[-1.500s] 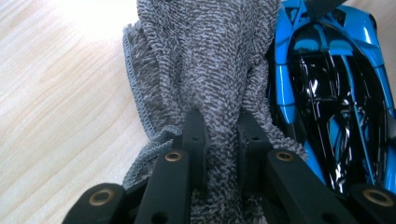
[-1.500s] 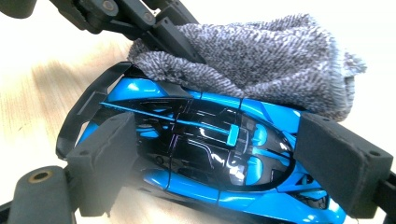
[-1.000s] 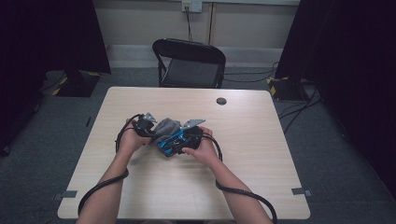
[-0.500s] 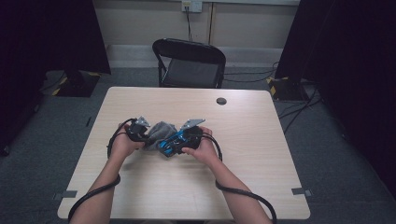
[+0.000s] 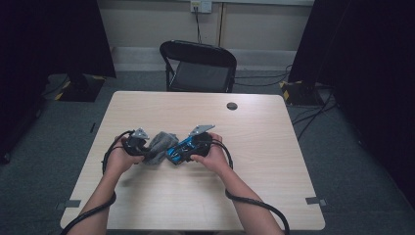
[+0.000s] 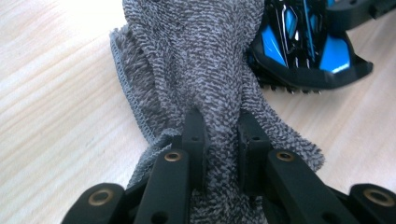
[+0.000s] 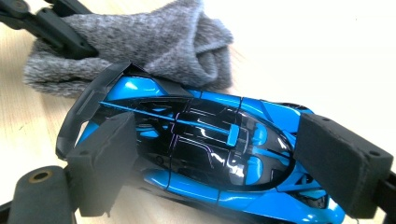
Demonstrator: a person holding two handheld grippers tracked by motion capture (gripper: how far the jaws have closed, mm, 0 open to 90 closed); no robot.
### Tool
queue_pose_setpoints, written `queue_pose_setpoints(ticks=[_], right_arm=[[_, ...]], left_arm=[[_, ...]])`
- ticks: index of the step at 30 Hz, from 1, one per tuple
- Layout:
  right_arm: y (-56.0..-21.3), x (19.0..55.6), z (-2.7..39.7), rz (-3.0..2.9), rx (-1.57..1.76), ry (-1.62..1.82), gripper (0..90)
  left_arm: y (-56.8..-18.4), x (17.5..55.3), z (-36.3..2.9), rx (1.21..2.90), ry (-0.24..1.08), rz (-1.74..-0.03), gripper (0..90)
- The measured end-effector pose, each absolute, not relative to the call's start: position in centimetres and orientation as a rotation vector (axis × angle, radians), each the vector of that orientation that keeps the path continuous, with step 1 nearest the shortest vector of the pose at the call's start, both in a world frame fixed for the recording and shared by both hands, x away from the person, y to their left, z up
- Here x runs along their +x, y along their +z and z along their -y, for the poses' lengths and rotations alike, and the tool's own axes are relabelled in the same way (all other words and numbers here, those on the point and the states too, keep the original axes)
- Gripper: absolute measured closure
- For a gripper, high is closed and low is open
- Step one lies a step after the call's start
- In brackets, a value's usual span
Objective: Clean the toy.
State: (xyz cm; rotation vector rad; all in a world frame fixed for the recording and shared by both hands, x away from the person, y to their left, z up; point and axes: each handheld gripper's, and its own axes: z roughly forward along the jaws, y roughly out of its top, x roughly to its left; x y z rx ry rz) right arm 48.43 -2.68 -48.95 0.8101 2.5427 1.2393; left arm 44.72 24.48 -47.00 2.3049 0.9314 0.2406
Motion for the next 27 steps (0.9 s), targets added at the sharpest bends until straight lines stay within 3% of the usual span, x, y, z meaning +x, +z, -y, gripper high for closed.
queue_pose_setpoints(ticks=[14,27], right_arm=[[-48.9,48.4,2.7,-2.542,0.811,1.238,13.2],[-48.9,48.4,2.7,-2.541,0.815,1.238,13.2]], left_arm=[[-43.8,43.8,-27.9,2.212,0.351,-0.991,77.1],[-43.0,48.4,-23.2,2.204,0.406,-0.941,76.8]])
